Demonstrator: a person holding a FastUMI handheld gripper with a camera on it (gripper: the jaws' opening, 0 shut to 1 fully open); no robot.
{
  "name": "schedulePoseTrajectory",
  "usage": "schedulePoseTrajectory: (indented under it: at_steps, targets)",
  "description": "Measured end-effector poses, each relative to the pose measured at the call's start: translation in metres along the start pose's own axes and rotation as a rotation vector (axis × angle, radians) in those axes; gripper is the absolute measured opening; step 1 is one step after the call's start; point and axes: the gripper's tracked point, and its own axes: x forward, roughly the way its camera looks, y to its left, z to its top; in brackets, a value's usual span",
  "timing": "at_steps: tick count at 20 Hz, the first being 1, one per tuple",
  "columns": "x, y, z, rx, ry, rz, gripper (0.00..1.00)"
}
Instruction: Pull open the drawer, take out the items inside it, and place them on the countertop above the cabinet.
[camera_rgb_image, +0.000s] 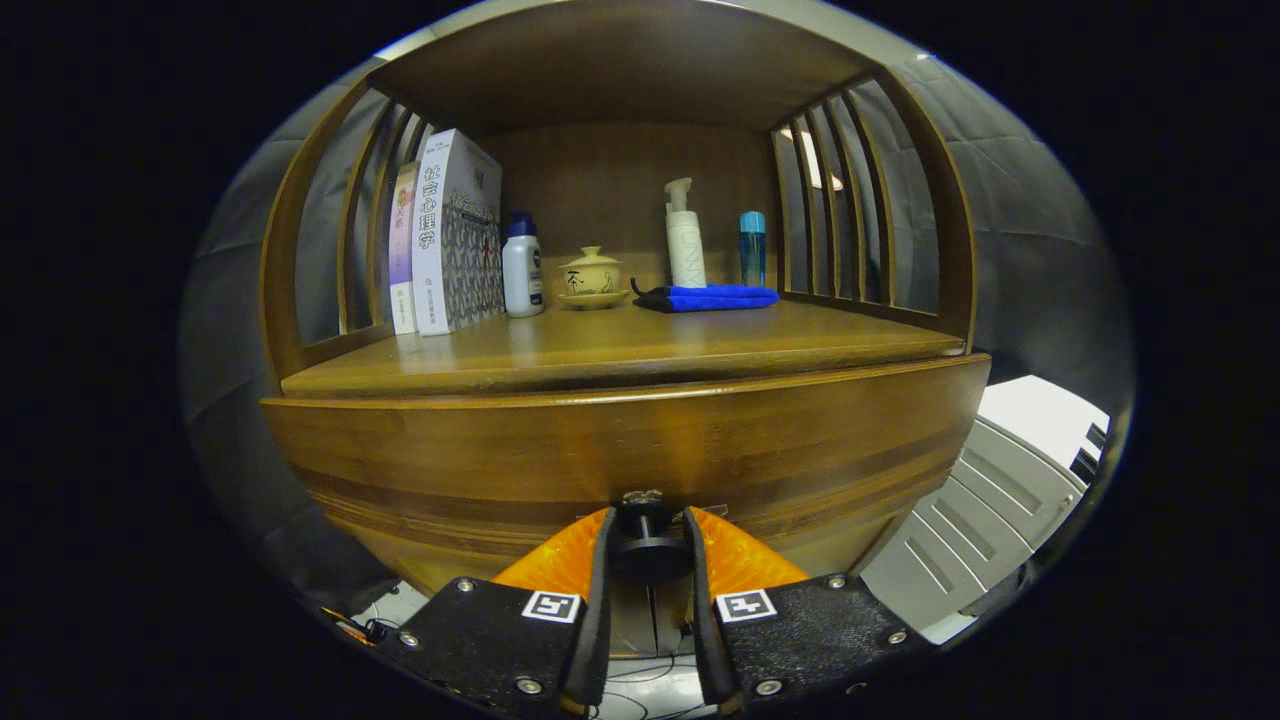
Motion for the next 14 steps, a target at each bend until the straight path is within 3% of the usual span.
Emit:
schedulePoseTrajectory:
  at_steps: [14]
  targets:
    - [-0.074,-0.007,-0.026,-0.032,0.065,-0.026,0.35]
